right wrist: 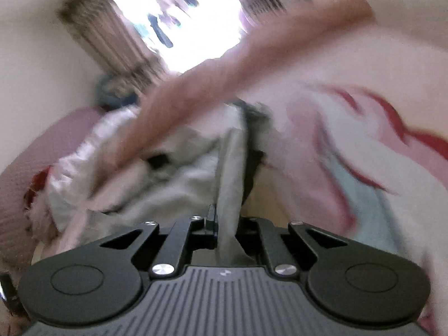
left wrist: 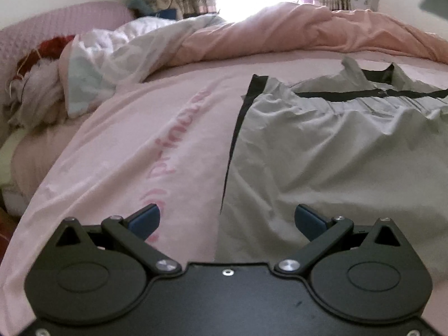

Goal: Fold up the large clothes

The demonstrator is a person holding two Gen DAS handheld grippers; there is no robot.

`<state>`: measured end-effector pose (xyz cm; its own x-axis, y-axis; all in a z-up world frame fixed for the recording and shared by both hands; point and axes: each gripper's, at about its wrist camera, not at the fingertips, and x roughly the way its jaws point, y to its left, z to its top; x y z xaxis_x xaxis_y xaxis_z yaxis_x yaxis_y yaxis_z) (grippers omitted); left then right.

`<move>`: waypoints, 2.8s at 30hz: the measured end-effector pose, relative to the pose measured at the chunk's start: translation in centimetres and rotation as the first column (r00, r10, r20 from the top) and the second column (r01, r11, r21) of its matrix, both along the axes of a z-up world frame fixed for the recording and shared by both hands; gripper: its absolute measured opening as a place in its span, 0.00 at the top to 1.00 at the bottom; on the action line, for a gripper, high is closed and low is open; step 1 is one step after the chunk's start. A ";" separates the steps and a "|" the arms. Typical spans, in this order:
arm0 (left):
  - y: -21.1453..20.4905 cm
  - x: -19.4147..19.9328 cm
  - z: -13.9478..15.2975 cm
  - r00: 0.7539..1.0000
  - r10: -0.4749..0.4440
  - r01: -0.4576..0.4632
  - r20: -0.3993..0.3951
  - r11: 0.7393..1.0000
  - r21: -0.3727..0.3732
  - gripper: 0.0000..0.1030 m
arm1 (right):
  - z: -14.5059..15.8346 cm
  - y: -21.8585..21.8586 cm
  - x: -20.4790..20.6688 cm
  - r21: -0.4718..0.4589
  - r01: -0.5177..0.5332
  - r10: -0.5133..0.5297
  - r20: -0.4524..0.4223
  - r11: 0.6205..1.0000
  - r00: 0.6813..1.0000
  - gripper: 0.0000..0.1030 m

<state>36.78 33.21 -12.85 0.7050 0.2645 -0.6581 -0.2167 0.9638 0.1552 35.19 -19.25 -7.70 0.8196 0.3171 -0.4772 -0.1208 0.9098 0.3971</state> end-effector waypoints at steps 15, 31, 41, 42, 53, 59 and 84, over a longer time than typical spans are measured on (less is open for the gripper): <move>6.5 -1.7 2.2 0.992 0.108 -0.104 0.058 0.992 -0.070 0.00 | -0.5 33.0 0.4 -0.039 -0.220 0.223 0.106 0.975 0.969 0.95; 8.7 -1.6 0.0 0.993 0.114 -0.117 -0.038 0.987 -0.109 0.00 | -9.2 36.9 -0.3 -0.132 -0.191 0.188 -0.033 0.973 0.982 0.95; 8.8 -1.9 -0.4 0.989 0.134 -0.140 -0.055 0.982 -0.125 0.00 | -9.9 39.0 0.2 -0.171 -0.181 0.181 -0.018 0.968 0.983 0.95; 8.8 -2.0 -0.4 0.989 0.133 -0.139 -0.057 0.982 -0.126 0.00 | -9.9 39.2 0.2 -0.177 -0.183 0.183 -0.017 0.967 0.983 0.95; 8.7 -3.9 2.8 0.988 0.146 -0.131 0.060 0.969 -0.208 0.00 | 1.9 33.3 -5.6 -0.177 -0.178 0.209 0.179 0.968 0.961 0.91; 5.3 -4.3 5.9 0.975 0.060 0.003 0.213 0.959 -0.283 0.00 | -1.3 24.4 -4.8 -0.157 -0.037 0.044 0.042 0.987 0.998 0.95; 0.8 -4.1 -0.9 0.998 -0.048 0.049 0.034 0.997 -0.055 0.00 | -5.2 17.7 -9.3 -0.188 0.000 -0.002 -0.010 0.982 1.000 0.82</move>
